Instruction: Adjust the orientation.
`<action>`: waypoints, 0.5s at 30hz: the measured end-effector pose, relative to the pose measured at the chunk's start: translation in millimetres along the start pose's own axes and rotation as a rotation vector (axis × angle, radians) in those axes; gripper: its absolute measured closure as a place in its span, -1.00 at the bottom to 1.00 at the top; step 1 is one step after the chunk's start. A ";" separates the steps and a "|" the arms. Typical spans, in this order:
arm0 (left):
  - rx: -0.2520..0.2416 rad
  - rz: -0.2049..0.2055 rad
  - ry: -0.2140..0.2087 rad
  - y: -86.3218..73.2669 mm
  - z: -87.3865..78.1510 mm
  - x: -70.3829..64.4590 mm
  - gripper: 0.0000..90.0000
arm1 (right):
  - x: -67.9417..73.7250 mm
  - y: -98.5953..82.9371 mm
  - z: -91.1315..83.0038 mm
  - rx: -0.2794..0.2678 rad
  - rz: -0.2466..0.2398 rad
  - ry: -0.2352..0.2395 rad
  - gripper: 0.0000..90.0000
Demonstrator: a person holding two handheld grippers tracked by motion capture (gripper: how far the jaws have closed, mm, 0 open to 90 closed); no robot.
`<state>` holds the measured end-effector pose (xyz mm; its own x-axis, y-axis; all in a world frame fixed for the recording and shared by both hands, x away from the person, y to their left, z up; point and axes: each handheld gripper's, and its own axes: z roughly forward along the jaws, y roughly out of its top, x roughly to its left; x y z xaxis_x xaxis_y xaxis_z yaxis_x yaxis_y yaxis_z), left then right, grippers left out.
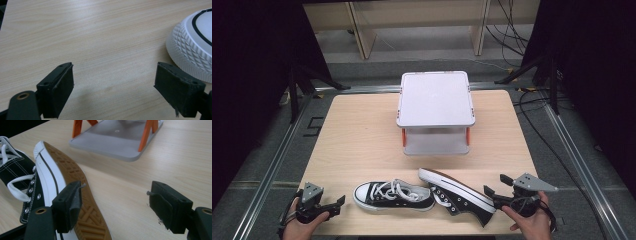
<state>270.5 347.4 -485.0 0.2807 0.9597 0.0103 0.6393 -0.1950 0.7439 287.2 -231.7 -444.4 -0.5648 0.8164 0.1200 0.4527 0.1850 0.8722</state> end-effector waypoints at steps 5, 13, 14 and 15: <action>0.001 0.000 0.006 -0.1 -0.1 0.0 -0.66 | 9.7 5.3 2.3 0.016 -0.023 0.018 -0.38; -0.003 -0.005 0.000 -0.1 0.1 -0.2 -0.66 | 30.8 21.5 9.7 0.046 -0.128 0.090 -0.11; -0.004 -0.008 0.003 -0.2 0.4 -0.3 -0.66 | 33.5 22.7 11.9 0.044 -0.146 0.100 -0.05; -0.005 -0.010 0.001 -0.2 0.5 -0.3 -0.66 | 35.8 24.2 13.1 0.047 -0.183 0.098 -0.01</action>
<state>270.6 347.0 -485.5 0.2734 0.9619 0.0038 0.6382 -0.1844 0.7474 287.0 -190.8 -425.2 -0.7040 0.7101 0.0087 0.3668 0.3531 0.8607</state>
